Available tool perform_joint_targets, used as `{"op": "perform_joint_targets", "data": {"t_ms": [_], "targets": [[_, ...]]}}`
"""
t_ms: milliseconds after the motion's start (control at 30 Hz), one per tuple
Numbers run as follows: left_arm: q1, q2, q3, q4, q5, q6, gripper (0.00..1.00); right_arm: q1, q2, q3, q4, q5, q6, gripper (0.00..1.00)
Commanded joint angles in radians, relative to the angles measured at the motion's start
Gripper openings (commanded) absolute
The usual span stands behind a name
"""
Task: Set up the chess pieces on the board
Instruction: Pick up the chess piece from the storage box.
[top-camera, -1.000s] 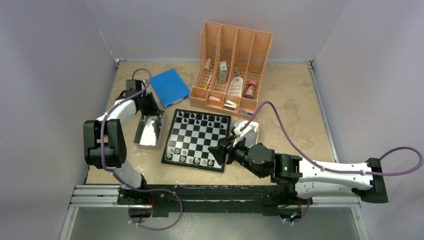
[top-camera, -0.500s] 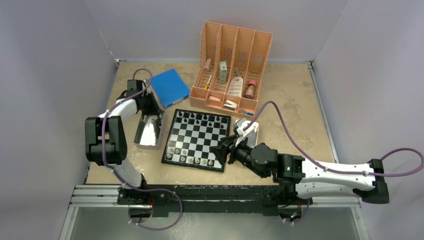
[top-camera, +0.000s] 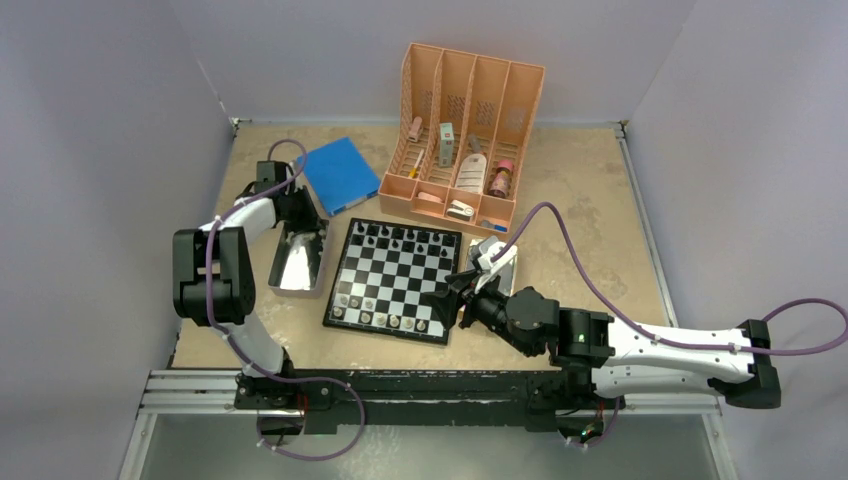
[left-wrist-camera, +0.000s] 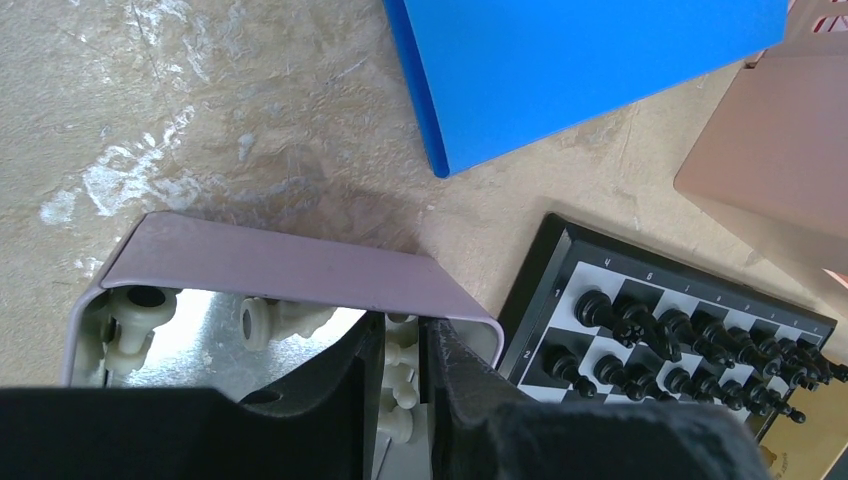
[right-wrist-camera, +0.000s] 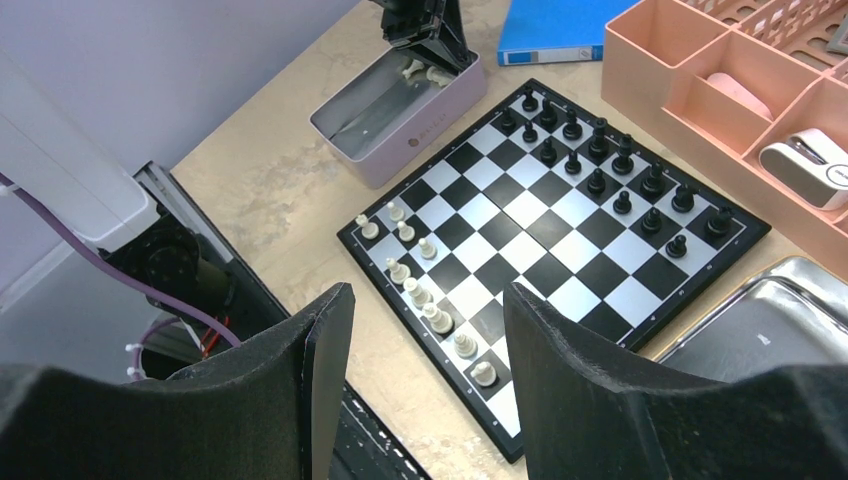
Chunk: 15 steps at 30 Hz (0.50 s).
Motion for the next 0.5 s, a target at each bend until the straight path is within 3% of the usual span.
{"op": "perform_joint_targets", "data": {"t_ms": [0, 467], "targets": [[0.002, 0.01, 0.037, 0.029, 0.008, 0.017, 0.19, 0.005, -0.025, -0.006, 0.033, 0.026, 0.016, 0.59], [0.002, -0.025, 0.068, -0.053, -0.079, 0.05, 0.12, 0.005, -0.038, -0.004, 0.023, 0.04, 0.016, 0.59]]}}
